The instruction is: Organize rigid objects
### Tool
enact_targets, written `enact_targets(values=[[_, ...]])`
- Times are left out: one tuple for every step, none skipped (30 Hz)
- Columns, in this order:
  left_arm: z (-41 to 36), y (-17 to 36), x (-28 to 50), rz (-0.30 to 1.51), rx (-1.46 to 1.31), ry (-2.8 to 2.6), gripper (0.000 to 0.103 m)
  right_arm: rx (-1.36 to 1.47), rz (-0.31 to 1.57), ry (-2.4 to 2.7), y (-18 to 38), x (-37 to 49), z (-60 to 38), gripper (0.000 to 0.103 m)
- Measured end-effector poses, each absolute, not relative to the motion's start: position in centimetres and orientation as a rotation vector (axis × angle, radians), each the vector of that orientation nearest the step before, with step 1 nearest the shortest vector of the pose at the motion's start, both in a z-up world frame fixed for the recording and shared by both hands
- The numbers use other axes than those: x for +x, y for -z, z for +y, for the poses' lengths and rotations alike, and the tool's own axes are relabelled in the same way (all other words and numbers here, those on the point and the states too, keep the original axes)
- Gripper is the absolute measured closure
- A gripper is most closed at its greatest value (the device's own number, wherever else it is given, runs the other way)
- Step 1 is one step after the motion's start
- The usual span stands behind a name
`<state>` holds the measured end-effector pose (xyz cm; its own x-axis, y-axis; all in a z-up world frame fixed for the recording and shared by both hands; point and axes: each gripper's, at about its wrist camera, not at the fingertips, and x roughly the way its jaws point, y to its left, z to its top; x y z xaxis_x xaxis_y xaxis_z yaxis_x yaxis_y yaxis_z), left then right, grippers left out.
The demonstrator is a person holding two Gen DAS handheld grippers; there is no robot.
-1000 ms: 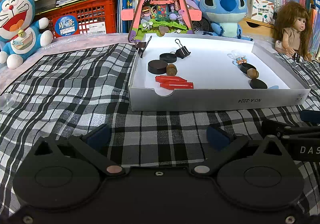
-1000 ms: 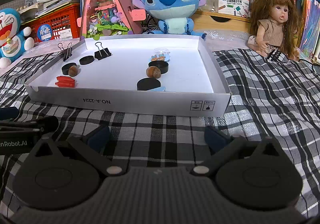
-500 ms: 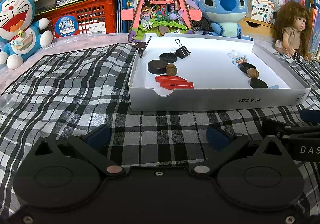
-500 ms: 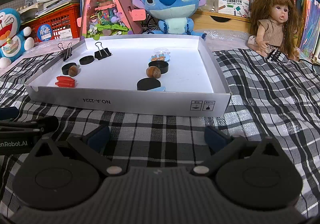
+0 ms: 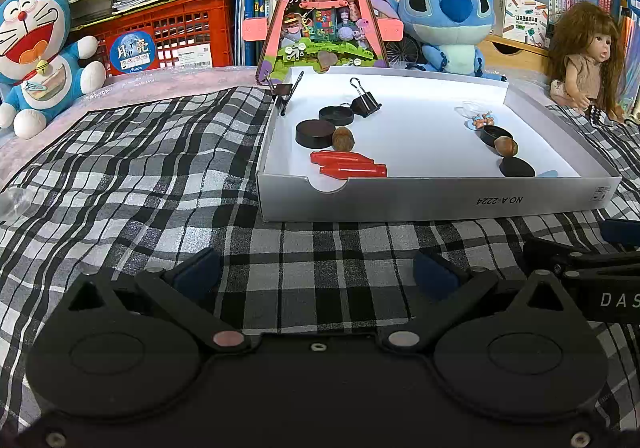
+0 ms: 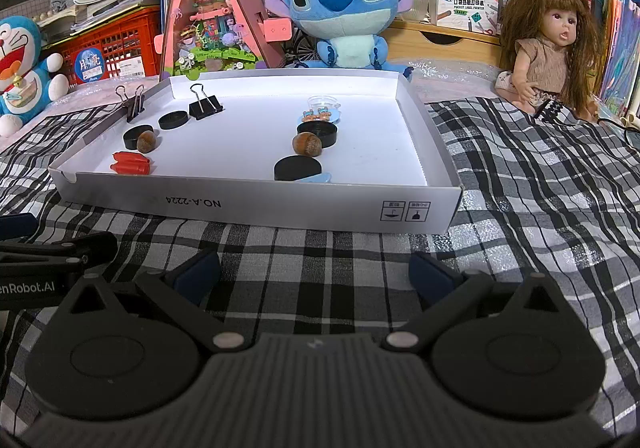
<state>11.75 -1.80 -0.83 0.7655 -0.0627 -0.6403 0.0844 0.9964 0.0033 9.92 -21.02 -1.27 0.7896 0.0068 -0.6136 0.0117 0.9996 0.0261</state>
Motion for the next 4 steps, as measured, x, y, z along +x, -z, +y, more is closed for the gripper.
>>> enact_targets(values=[[-1.81, 0.83, 11.75, 0.694, 0.033, 0.08, 0.0, 0.029, 0.661, 0.003, 1.27, 9.92, -21.03, 0.0], [-1.82, 0.83, 11.77, 0.694, 0.033, 0.08, 0.0, 0.029, 0.661, 0.003, 1.26, 9.92, -21.03, 0.0], [-1.81, 0.83, 11.75, 0.694, 0.032, 0.08, 0.0, 0.029, 0.661, 0.003, 1.26, 9.92, -21.02, 0.0], [-1.81, 0.82, 11.75, 0.694, 0.033, 0.08, 0.0, 0.029, 0.661, 0.003, 1.26, 9.92, -21.02, 0.0]])
